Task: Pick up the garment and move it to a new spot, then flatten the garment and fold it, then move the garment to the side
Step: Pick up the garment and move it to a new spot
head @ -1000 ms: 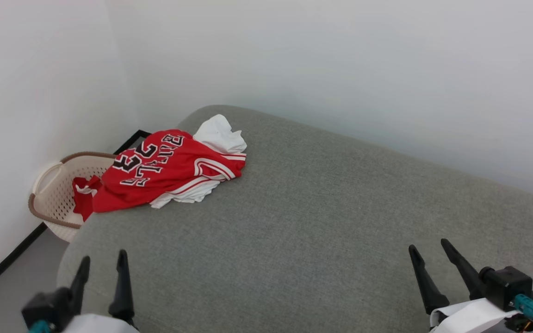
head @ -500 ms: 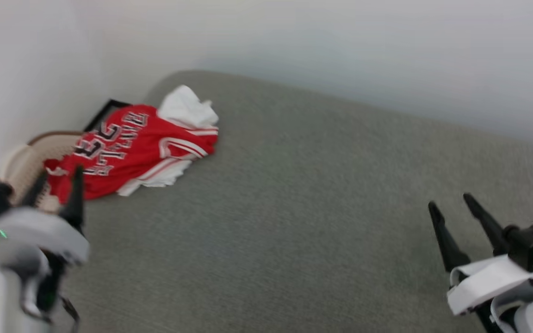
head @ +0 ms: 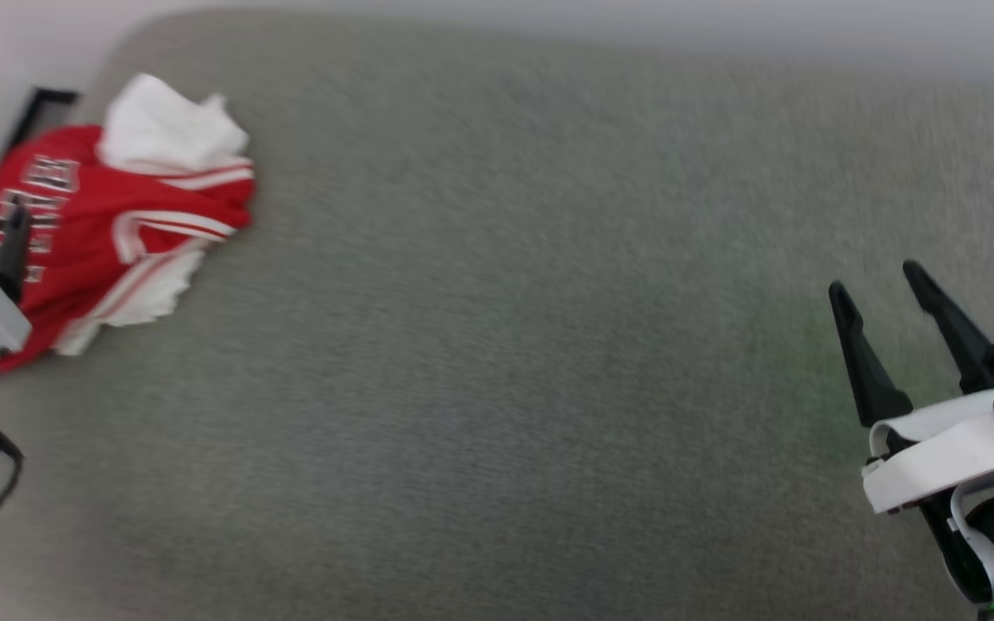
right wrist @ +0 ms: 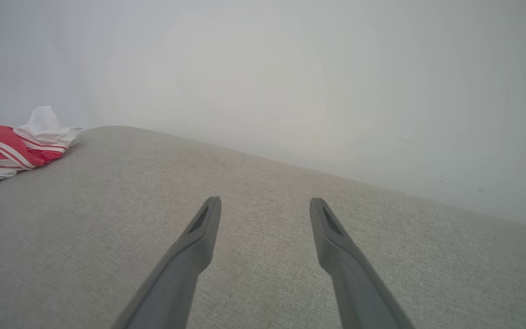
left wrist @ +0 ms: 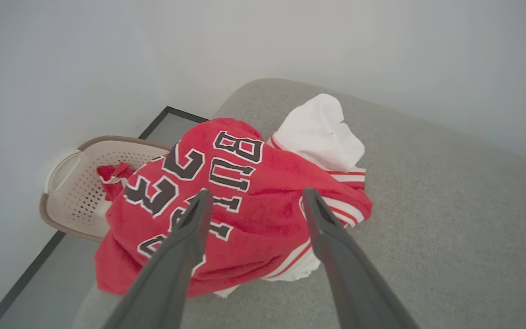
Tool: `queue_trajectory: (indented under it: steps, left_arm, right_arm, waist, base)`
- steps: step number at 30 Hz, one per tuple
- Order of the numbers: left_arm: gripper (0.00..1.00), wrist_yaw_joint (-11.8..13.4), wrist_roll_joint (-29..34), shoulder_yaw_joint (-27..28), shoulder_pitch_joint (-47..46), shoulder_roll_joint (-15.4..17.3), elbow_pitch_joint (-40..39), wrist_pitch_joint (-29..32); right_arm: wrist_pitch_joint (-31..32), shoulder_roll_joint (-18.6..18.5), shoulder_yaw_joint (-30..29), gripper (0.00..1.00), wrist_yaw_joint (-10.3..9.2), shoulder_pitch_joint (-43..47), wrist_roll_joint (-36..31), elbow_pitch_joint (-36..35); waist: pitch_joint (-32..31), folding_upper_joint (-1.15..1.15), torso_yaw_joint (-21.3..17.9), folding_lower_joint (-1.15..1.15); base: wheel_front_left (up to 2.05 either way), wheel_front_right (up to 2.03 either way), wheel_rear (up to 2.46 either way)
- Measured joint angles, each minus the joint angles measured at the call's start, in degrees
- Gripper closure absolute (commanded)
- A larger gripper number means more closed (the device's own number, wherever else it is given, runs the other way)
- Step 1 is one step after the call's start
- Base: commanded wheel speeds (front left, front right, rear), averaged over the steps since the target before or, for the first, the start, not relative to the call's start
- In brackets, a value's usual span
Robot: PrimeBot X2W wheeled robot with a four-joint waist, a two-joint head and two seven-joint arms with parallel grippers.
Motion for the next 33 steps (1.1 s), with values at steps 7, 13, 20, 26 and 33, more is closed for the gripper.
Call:
queue_trajectory:
  steps: [7, 13, 20, 26, 33]
  left_arm:
    - [0.0, -0.02, -0.6, -1.79, -8.06, 1.69, 12.52, 3.7]
    - [0.0, -0.01, -0.26, -3.91, -14.12, 2.03, 21.14, 4.97]
    - [0.0, -0.01, -0.37, -6.1, -18.76, 3.13, 26.89, 5.32]
    - [1.0, 0.01, -0.57, -7.37, -20.57, 2.86, 29.73, 2.31]
    - [1.0, -0.08, -0.57, -11.62, -20.17, 4.08, 26.14, -3.44]
  right_arm:
    - [1.44, 0.13, -0.68, 0.0, 0.0, -1.13, -0.53, -3.55]
    - [2.46, 0.42, -1.49, 0.0, 0.0, -1.52, -1.04, -5.83]
    - [3.55, 0.94, -1.81, 0.0, 0.0, -1.93, -1.04, -6.54]
    - [3.6, 1.34, -2.08, 0.0, 0.0, -2.1, -1.05, -6.25]
    - [2.32, 2.1, -2.23, 0.0, 0.0, -0.45, 0.01, -3.93]
  waist:
    - [6.85, 0.0, -3.69, 0.0]
    - [11.69, 0.0, -6.12, 0.0]
    - [15.04, 0.0, -7.71, 0.0]
    - [14.35, 0.0, -7.69, 0.0]
    - [10.39, 0.0, -6.71, 0.0]
  base:
    - [0.0, 0.0, 0.0]
    - [0.0, 0.0, 0.0]
    - [0.0, 0.0, 0.0]
    - [0.0, 0.0, 0.0]
    - [0.0, 0.0, 0.0]
